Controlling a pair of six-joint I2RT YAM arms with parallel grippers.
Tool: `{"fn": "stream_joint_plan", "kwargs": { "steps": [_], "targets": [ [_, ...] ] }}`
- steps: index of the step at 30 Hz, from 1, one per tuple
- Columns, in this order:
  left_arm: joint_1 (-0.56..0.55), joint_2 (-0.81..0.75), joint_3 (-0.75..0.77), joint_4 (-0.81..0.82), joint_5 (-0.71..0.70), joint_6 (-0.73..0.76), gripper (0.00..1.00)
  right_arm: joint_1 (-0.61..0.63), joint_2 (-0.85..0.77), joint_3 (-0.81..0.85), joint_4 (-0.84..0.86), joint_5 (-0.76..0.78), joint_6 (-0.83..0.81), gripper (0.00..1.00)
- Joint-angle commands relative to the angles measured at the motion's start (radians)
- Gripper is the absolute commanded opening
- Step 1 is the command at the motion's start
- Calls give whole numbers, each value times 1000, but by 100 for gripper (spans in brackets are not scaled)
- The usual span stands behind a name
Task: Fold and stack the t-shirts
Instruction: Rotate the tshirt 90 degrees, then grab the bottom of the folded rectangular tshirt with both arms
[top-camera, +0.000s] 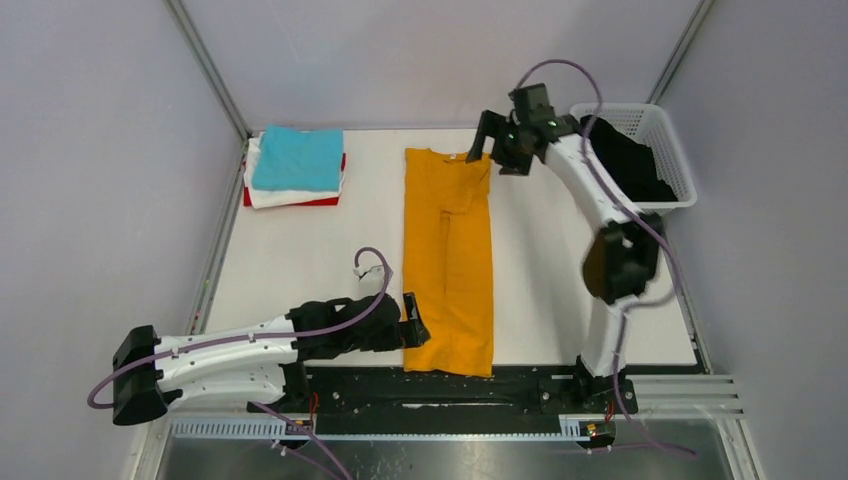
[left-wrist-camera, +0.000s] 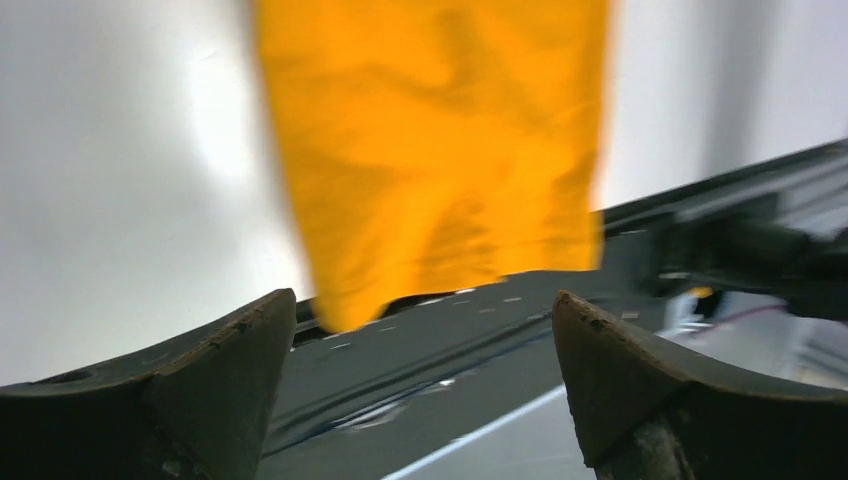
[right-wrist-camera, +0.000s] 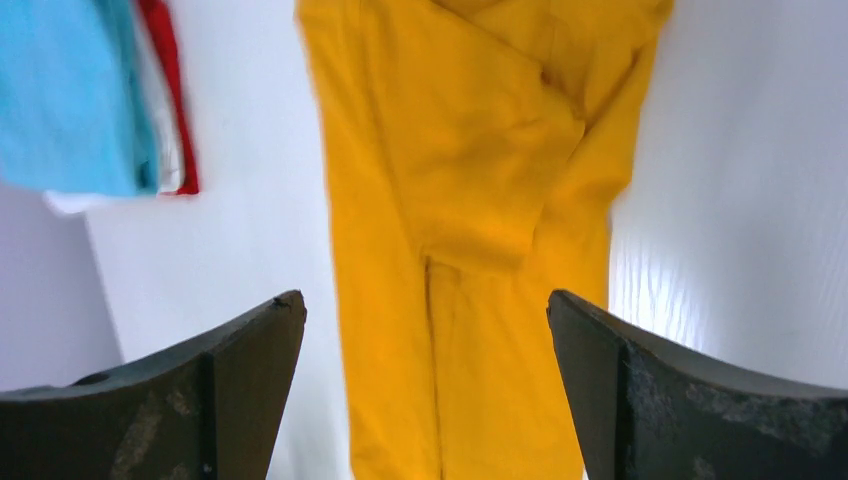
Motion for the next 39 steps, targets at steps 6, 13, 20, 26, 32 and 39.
{"fn": "stream_joint_plan", "kwargs": {
  "steps": [6, 13, 20, 26, 32, 39],
  "targets": [
    [9, -43, -199, 91, 133, 58, 81, 140, -799, -1134, 239, -2, 145, 97],
    [8, 115, -192, 146, 247, 89, 50, 342, -1063, -1482, 162, -29, 209, 90],
    [6, 199, -207, 195, 301, 76, 37, 486, -1180, -1724, 264, -144, 351, 81],
    [6, 216, -213, 214, 293, 63, 14, 532, -1153, -1769, 388, -195, 389, 71],
    [2, 183, -215, 227, 270, 63, 0, 557, -1092, -1779, 484, -250, 400, 49],
    [-11, 91, -212, 227, 272, 88, 0, 571, -1117, -1756, 454, -310, 375, 0]
  ]
}}
